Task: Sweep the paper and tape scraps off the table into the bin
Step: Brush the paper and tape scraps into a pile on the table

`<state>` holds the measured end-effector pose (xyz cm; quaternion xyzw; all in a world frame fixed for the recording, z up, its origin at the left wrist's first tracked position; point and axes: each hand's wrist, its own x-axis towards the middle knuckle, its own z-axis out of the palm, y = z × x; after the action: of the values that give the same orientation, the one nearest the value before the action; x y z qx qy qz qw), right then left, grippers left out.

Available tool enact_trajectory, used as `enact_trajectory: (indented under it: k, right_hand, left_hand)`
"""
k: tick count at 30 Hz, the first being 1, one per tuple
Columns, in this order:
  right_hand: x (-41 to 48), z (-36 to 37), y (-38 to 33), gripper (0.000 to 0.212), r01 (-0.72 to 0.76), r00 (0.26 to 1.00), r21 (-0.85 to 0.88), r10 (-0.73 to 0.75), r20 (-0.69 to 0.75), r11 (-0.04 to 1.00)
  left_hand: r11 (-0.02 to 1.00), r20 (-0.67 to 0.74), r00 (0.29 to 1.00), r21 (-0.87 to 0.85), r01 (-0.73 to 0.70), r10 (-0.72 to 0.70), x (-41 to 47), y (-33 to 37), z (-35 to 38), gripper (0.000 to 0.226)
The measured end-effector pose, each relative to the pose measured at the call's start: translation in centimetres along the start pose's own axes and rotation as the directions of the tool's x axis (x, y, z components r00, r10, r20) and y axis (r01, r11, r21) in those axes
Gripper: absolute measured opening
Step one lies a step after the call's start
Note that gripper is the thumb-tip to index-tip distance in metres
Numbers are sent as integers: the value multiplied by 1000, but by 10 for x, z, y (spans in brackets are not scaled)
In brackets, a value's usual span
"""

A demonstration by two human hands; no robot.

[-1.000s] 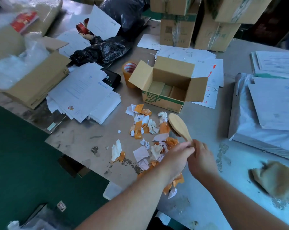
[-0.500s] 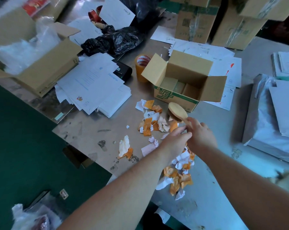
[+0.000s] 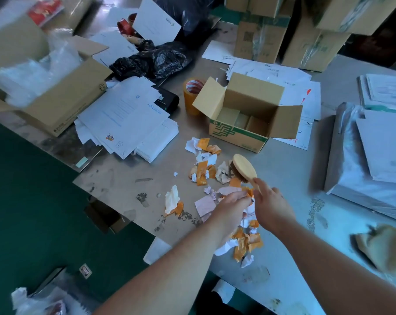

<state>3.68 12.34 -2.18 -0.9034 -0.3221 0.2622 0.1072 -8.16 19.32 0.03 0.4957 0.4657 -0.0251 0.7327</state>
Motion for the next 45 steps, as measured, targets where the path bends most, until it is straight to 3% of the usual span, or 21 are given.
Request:
enact_trajectory:
  k: [8,13,19,23,26,30,38,45]
  right_hand:
    - [-22,-1,-15,35,-39,996,-13,37,-81,999]
    - [-18,-1,-38,37,-3,996,-24,1,-94,1000]
    - [-3,8,-78,37,52,995,-61,-57,-82,997]
    - [16,11,-107,38,114,991,-60,-118,-59,992]
    - [34,12,-128,37,140,987,-81,-146,-71,987]
    - [57,13,-150,38,157,984,-121,-165,-66,980]
    - [62,20,-152,44,75,995,-223,-59,77,972]
    - [17,23,-129,40,36,996,-227,-17,83,973]
  left_hand:
    - [999,-146,989,-26,27,-31,-6,-7,-37,25]
    - [998,-364,931,-67,-1,-23,-4,-18,-88,19]
    - [996,-544,839,84,45,8,2,-30,-156,19]
    - [857,-664,744,421,296,69,0,-39,-190,39]
    - [712,-655,751,563,420,76,0,-56,-211,51]
    - [506,-535,844,719,477,-34,4,-75,-227,76]
    - [460,-449,891,777,430,-75,0,-77,-237,83]
    - [389,-444,891,807,444,-95,9,-77,-240,95]
